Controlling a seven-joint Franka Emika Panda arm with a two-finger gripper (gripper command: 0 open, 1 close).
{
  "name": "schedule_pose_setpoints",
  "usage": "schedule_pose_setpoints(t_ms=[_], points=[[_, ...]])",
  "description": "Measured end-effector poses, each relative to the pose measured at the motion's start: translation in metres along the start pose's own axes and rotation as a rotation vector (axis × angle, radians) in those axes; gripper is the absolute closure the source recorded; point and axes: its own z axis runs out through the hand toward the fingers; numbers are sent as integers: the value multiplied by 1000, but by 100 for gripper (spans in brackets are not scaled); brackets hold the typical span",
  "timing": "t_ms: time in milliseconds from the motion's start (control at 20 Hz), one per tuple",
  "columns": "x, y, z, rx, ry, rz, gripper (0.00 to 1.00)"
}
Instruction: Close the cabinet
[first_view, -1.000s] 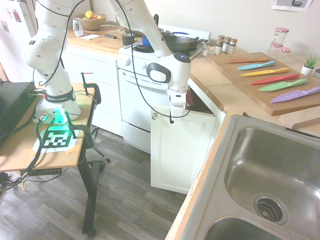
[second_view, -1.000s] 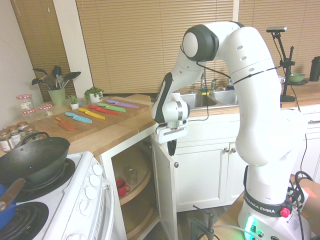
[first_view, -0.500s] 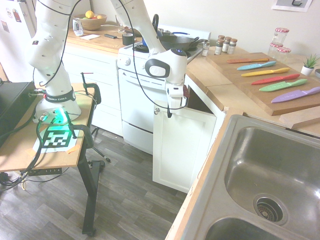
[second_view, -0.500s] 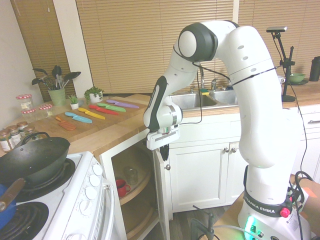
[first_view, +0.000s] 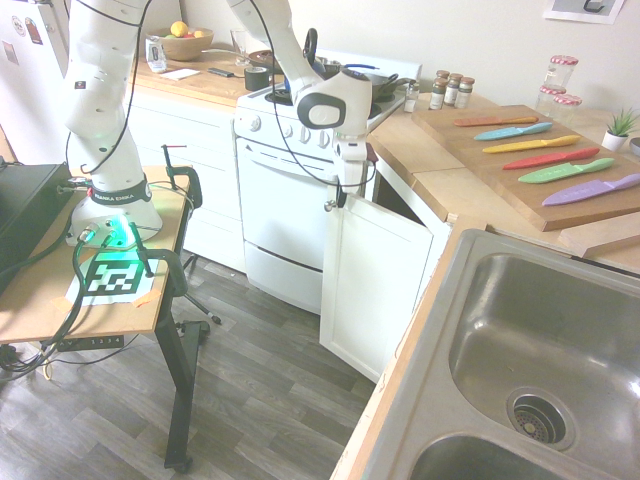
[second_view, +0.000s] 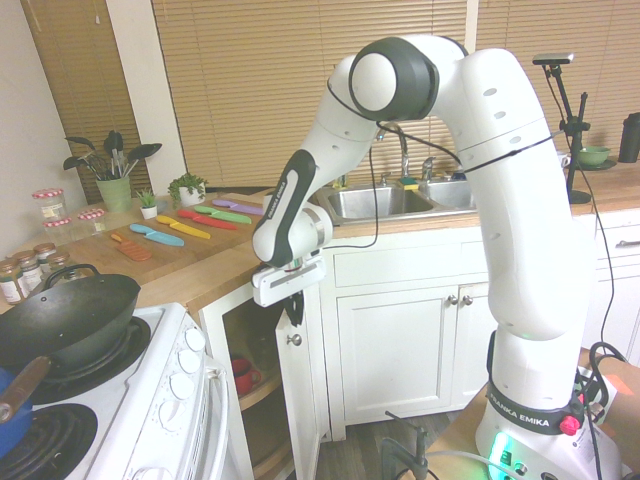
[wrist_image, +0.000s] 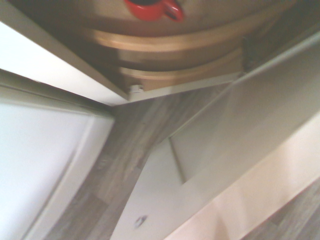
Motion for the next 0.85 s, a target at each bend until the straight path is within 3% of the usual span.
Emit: schedule_pose_setpoints(t_ms=[400,600,850], points=[[25,-93,-6,-7,-26,15,100],[8,-134,-25,16,-26,-2,100],[17,-89,-30,42,-5,0,100]])
